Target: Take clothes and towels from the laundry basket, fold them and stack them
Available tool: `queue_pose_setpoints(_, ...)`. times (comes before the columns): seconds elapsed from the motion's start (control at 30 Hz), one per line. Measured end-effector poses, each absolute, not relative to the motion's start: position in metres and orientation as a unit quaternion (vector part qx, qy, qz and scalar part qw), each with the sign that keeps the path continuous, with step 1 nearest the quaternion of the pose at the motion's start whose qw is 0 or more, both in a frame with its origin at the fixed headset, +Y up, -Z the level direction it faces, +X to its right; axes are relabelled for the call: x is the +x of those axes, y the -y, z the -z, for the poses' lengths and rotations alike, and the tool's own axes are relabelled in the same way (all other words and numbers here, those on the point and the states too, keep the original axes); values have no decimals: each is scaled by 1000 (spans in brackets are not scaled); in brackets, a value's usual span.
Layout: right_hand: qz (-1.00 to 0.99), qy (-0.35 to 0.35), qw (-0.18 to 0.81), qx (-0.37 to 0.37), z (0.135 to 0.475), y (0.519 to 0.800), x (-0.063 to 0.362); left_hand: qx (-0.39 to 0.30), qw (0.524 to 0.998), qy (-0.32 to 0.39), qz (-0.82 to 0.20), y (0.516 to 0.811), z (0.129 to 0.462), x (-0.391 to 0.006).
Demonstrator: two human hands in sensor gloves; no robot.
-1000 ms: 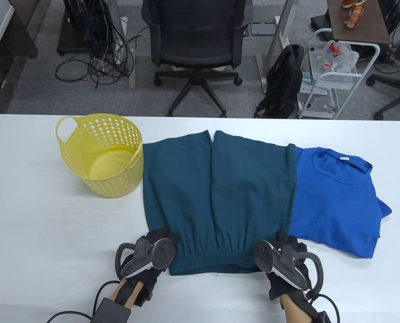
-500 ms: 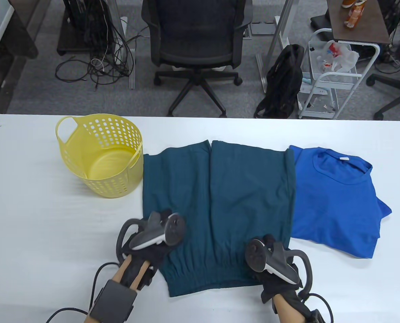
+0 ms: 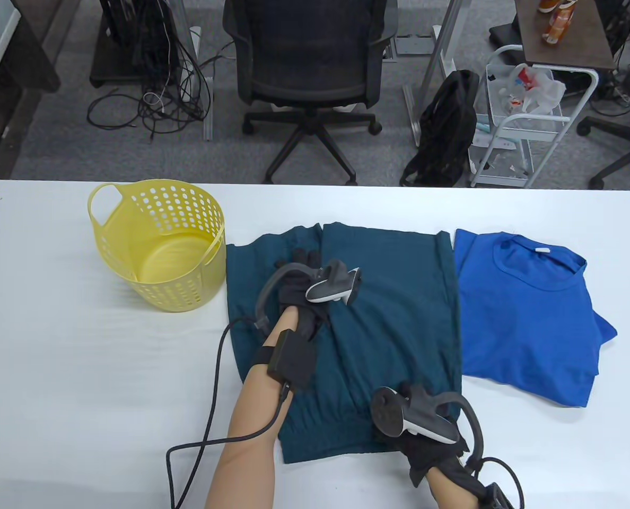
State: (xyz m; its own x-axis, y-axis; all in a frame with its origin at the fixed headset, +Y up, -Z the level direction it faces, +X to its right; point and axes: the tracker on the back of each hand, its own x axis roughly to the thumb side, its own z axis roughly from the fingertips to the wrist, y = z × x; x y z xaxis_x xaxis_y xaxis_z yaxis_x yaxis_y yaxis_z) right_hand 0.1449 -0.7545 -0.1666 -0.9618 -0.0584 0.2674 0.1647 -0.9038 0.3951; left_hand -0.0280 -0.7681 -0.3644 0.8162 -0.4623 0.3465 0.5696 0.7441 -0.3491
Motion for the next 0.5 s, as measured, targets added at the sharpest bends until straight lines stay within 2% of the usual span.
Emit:
queue_pose_setpoints(0.07,971,198,94,-91,171,757,151,-251,910,128,305,767,346,-44)
queue_pose_setpoints(0.17,969,188,158,-12,180,765,163,-344,897,133,245,757,320,-71)
queue_pose_setpoints(0.2,972,177,157,0,180,762,166,-345,900,135,228,750,314,-77)
queue_pose_setpoints(0.27,985,128,119,6,176,747,167,-270,930,157,192,729,304,-88)
queue_pose_setpoints(0.33,990,115,78,-11,170,739,159,-169,958,162,164,717,306,-95)
queue_pose_setpoints(0.4,981,179,55,-47,167,741,148,-212,943,180,182,730,315,-97)
queue_pose_setpoints(0.43,973,216,38,-74,164,747,141,-270,921,184,213,746,319,-99)
queue_pose_setpoints(0.5,964,237,53,-107,161,759,130,-325,892,166,266,769,319,-108)
